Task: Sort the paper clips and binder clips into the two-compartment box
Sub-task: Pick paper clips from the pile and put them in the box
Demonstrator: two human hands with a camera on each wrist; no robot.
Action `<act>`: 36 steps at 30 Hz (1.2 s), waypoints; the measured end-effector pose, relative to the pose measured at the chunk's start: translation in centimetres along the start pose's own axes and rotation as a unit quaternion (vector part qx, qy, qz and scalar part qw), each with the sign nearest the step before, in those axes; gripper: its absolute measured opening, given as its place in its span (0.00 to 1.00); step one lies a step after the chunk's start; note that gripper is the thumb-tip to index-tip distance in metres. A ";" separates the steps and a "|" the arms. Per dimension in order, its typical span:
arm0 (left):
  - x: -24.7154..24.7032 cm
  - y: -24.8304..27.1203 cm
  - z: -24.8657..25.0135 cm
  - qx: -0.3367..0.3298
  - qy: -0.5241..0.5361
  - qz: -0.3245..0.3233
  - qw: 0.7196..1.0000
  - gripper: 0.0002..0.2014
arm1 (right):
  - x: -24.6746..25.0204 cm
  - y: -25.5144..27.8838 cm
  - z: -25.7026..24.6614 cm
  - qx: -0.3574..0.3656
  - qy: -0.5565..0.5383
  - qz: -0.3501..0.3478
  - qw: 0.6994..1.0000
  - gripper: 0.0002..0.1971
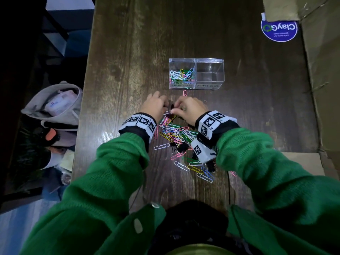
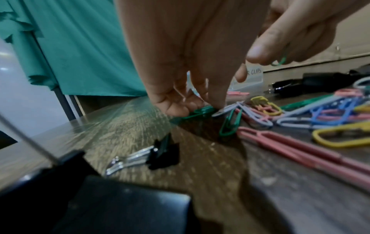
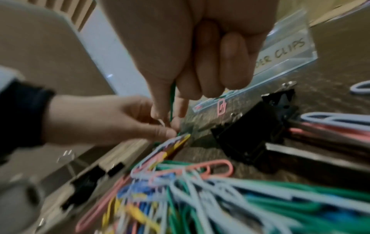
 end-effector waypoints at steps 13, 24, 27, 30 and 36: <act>-1.2 1.7 -1.0 0.012 0.074 -0.012 0.997 0.12 | -1.8 1.5 -0.6 0.115 0.268 -0.110 0.950 0.11; -1.7 2.7 0.3 0.005 0.012 -0.012 1.000 0.14 | 9.9 -4.1 -1.0 0.026 0.061 0.105 0.992 0.09; -1.3 2.7 1.0 -0.001 0.037 -0.012 0.999 0.12 | 10.0 -6.6 -1.4 0.017 0.064 0.095 0.993 0.08; -0.6 2.3 1.3 0.025 0.074 -0.014 0.997 0.11 | 9.1 -7.3 -1.1 0.002 0.059 0.070 0.996 0.10; 6.0 -0.9 2.9 0.029 0.191 0.133 0.972 0.09 | 9.3 -3.4 -0.5 0.035 0.034 0.188 0.981 0.20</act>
Point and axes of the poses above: each hand's wrist, its own y-axis away from the middle knuckle, its own x-axis out of the back of the hand, z = x × y, the point moved 7 cm from there along -y, towards the middle knuckle, and after that the axes turned 9 degrees about x, right-handed, at the moved point
